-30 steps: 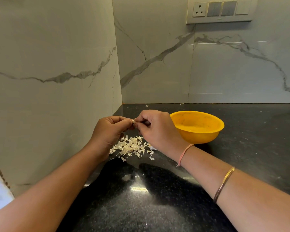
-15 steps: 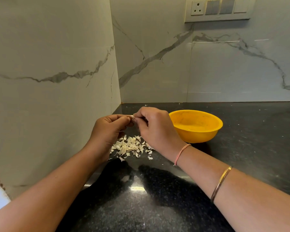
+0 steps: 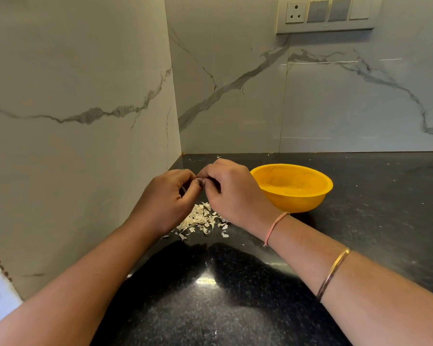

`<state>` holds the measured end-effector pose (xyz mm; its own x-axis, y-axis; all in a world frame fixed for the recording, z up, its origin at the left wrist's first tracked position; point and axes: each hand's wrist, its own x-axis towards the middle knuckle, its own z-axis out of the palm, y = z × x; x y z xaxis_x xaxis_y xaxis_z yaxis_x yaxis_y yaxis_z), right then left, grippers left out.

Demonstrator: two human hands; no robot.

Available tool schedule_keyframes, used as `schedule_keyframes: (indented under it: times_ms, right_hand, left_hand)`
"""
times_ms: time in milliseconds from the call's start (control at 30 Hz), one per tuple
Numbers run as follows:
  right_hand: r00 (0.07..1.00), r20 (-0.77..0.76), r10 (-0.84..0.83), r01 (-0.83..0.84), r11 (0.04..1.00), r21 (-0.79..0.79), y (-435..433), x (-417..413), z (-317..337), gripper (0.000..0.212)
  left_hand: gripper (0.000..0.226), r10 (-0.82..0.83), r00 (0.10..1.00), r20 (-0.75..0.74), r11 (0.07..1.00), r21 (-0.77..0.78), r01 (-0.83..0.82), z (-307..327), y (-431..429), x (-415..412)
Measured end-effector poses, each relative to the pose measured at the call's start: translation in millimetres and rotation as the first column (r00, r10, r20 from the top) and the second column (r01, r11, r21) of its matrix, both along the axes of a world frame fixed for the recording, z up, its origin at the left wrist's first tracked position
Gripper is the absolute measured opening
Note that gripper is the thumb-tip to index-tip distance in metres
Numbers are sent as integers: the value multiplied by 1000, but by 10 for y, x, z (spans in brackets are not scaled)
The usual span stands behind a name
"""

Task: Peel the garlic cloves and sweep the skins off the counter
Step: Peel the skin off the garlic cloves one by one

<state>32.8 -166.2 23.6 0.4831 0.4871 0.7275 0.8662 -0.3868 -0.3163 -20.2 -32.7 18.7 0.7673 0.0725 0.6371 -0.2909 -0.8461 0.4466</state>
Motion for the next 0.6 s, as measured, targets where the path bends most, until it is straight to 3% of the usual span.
schedule_keyframes:
  times_ms: [100,600]
  right_hand:
    - [1000,5,-3,3,999,-52,-8,-24,14,19]
    - [1000,-3,17,-17,996,-85,14,-99,20,14]
  left_hand:
    - [33,33,999,-2,996,79,-32,-23,10,30]
    - [37,105,994,-41,994,-33,-106,-47,-16,18]
